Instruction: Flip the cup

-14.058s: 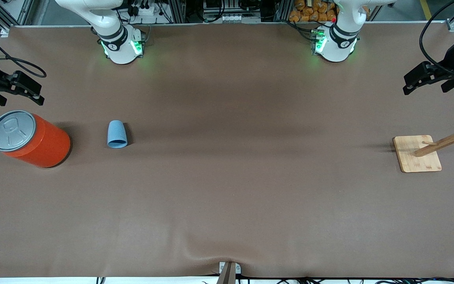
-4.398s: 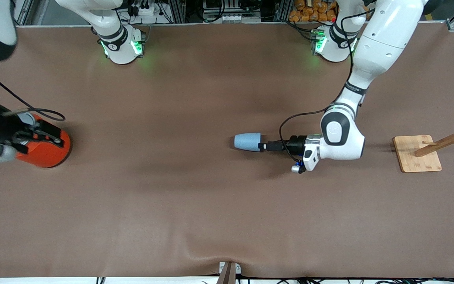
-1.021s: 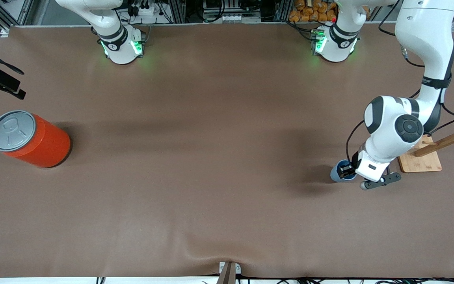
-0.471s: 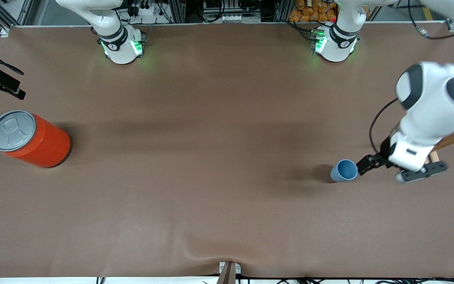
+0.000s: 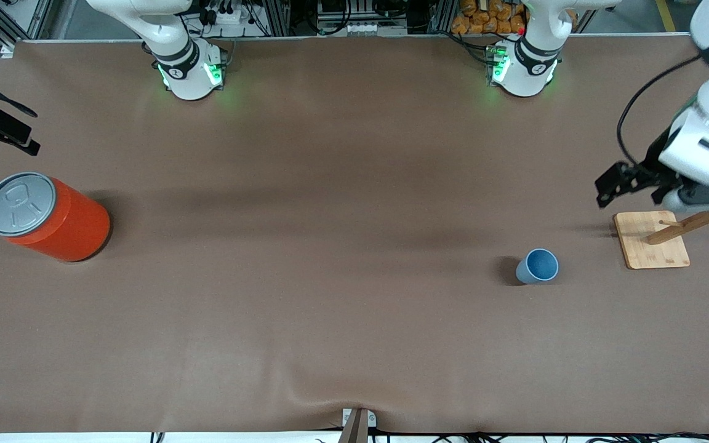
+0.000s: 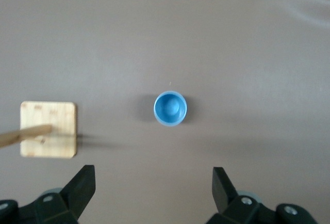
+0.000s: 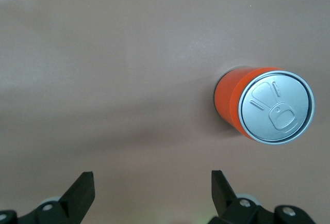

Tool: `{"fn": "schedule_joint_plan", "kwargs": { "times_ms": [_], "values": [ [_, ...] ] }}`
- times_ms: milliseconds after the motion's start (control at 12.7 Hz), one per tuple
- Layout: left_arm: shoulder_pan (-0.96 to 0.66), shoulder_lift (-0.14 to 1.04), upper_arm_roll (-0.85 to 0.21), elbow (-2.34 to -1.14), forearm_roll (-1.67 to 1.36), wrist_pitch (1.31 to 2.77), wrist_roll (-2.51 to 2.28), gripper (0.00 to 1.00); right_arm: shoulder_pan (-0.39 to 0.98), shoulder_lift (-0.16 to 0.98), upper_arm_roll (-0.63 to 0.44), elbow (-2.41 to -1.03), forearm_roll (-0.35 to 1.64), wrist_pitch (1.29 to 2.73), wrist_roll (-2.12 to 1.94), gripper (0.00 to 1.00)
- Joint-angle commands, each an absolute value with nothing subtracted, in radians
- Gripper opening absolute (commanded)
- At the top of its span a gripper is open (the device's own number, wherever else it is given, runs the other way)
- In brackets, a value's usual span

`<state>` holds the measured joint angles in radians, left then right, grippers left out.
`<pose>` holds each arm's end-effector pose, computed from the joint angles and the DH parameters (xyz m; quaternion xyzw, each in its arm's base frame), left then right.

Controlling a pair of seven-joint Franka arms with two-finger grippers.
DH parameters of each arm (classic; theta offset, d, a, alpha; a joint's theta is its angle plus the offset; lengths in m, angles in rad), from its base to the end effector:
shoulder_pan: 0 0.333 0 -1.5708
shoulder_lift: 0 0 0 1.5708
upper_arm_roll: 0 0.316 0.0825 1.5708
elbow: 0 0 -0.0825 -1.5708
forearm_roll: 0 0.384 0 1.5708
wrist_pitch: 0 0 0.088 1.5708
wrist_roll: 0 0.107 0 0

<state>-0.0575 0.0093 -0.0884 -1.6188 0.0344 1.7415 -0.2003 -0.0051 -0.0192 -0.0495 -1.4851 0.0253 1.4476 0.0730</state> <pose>0.5675 -0.0800 0.6123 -0.9979 -0.0252 -0.0587 0.0067 0.5350 -0.0266 0.6642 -0.9979 0.0623 0.0093 0.0130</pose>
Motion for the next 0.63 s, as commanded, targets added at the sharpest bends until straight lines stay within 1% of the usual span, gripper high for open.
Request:
{"fn": "schedule_joint_plan", "kwargs": {
  "times_ms": [0,314,550],
  "values": [
    [-0.054,-0.043,-0.091,-1.614,0.044,1.668,-0.184,1.0,-0.011,-0.009,-0.046,-1.46,0.025,1.433,0.08,1.0],
    [-0.049,-0.098,-0.083,-1.627,0.014,1.565,-0.153,1.0,-0.015,-0.009,-0.048,-1.46,0.025,1.433,0.078,1.0],
    [-0.012,-0.129,-0.09,-1.625,-0.054,1.533,-0.112,1.0,-0.015,-0.009,-0.046,-1.46,0.025,1.433,0.08,1.0]
  ]
}}
